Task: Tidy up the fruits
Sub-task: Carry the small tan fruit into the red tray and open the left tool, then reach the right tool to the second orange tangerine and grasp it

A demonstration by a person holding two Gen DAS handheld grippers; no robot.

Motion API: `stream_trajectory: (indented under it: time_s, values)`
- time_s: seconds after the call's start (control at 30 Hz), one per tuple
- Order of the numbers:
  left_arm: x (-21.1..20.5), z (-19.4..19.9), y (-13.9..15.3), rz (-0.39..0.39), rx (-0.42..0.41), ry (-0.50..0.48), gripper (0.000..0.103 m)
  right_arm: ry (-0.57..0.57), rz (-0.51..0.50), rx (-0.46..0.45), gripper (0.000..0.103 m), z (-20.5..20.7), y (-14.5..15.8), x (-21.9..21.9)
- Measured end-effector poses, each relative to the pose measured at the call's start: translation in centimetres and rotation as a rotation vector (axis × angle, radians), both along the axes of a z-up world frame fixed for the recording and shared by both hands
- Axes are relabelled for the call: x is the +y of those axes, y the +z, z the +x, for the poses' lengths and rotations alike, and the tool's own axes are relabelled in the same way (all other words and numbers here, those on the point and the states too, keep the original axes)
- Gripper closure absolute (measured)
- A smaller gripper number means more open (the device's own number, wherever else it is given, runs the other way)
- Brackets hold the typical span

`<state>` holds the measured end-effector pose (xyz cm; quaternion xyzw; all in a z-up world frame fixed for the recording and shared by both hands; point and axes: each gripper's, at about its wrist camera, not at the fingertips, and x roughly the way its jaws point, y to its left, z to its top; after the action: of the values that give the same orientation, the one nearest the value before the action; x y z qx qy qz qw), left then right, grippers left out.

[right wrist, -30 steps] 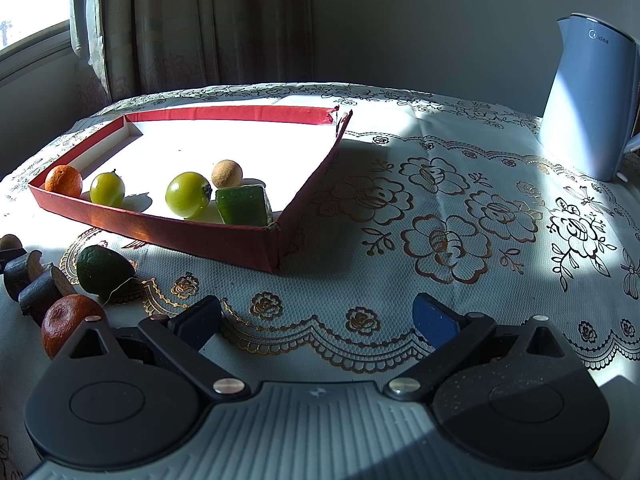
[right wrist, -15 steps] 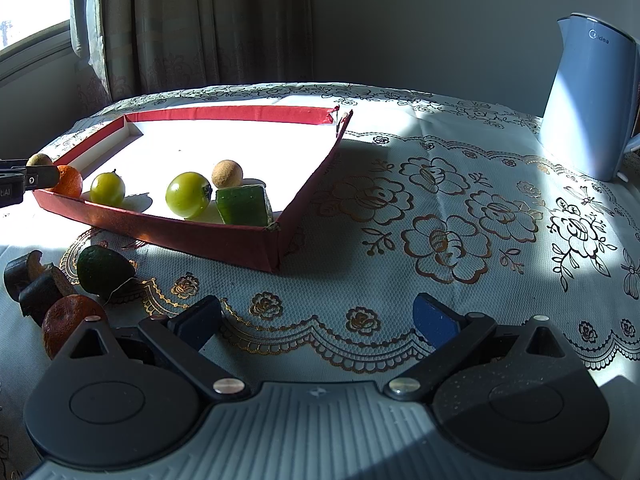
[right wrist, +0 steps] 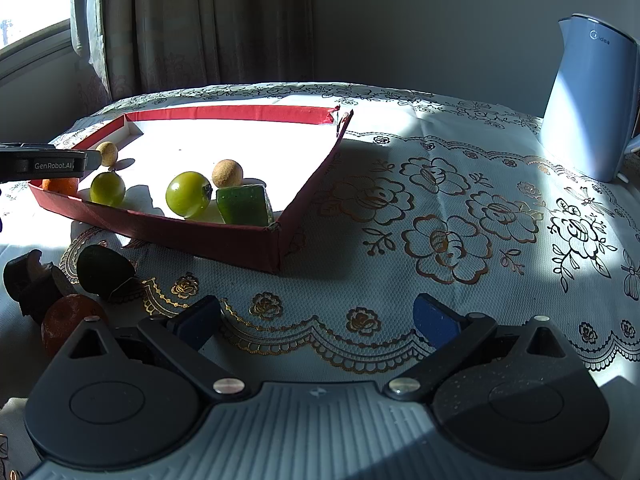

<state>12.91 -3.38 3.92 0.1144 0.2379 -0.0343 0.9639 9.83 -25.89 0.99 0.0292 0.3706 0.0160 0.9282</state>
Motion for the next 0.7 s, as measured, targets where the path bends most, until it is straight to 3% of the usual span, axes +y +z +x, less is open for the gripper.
stream_trajectory:
  time_s: [0.13,0.27,0.43,0.7]
  values:
    - [1.5,-3.5,0.7,-0.016,-0.041,0.021,0.009,-0.003,0.03,-0.01,0.0,-0.1,0.1,-0.3]
    - [4.7,-6.7,0.7,-0.05,-0.044,0.082,0.008,0.02,0.087,-0.063,0.0,-0.9,0.6,-0.8]
    - [8.0,-8.4,-0.5,-0.077,-0.014,0.17,0.007,0.18,0.145,-0.168,0.0,-3.4,2.4,1.0]
    - [9.2,-8.7,-2.5,-0.093,0.049,0.19,0.006,0.351,0.064,-0.22,0.0,-6.4,2.6,5.3]
